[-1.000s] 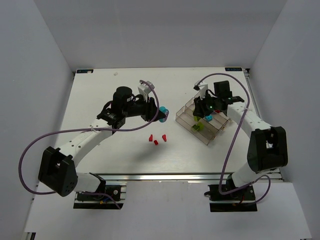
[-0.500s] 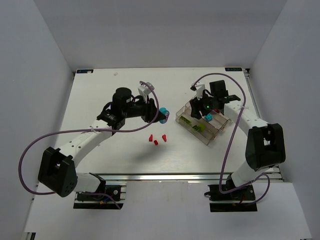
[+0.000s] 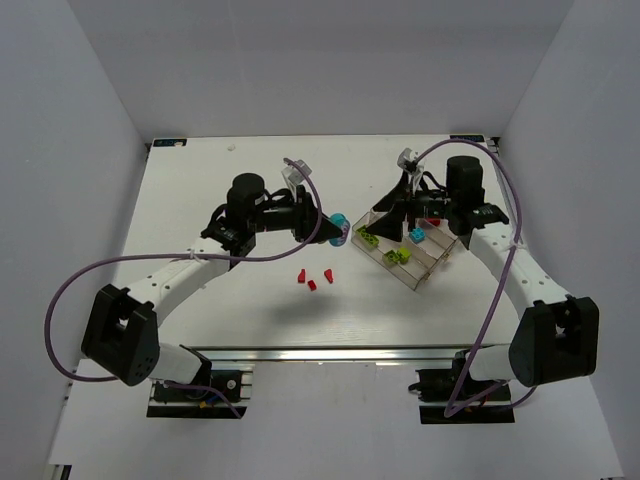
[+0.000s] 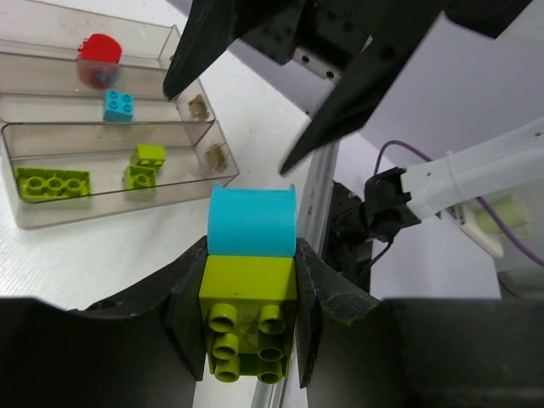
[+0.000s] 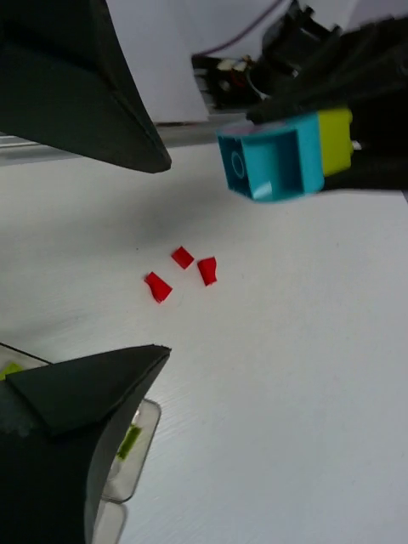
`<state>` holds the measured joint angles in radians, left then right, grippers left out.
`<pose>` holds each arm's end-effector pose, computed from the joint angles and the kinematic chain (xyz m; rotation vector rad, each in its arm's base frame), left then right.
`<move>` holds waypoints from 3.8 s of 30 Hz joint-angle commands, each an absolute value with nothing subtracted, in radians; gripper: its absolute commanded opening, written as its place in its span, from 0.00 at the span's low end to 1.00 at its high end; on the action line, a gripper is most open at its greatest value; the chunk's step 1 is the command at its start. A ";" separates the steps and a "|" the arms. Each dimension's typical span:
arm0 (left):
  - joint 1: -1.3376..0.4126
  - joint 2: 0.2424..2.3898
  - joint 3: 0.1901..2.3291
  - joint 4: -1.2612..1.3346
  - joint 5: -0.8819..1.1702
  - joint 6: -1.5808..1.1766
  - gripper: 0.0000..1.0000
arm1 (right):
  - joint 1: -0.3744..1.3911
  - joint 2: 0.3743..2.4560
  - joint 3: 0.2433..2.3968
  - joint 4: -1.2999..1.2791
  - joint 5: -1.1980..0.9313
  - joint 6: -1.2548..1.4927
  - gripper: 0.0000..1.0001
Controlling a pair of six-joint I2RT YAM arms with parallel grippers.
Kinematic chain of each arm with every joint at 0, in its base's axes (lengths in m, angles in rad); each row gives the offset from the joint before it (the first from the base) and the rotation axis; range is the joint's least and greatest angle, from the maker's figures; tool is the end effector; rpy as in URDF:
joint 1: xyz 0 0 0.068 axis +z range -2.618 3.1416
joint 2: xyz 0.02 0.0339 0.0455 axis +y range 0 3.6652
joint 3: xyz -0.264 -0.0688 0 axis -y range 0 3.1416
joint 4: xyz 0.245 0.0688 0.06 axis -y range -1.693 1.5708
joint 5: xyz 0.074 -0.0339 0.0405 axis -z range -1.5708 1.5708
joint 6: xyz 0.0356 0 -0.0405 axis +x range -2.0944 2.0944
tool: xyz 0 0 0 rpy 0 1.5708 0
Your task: Sort the legos into containers by color
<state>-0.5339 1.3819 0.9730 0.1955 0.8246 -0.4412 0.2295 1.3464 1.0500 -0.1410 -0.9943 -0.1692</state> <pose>0.2579 -0.1828 0.3097 0.7323 1.8047 -1.4036 0.2831 0.0968 0.3171 -0.9794 1.6647 1.0252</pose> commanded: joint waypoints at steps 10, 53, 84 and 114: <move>-0.545 1.448 0.968 0.469 0.965 -0.623 0.00 | 0.239 1.365 1.012 0.337 -1.307 0.340 0.89; -0.563 1.563 1.043 0.577 0.994 -0.703 0.00 | 0.299 1.433 0.999 0.446 -1.246 0.488 0.52; -0.572 1.563 1.039 0.569 1.008 -0.701 0.20 | 0.293 1.437 0.957 0.710 -1.327 0.683 0.00; -0.534 1.509 1.068 0.410 1.005 -0.601 0.57 | 0.212 1.387 0.992 0.430 -1.330 0.463 0.00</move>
<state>-0.5404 1.5570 1.0355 0.4423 0.9981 -0.6373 0.2268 1.4246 0.9531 0.4309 -1.3136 0.4870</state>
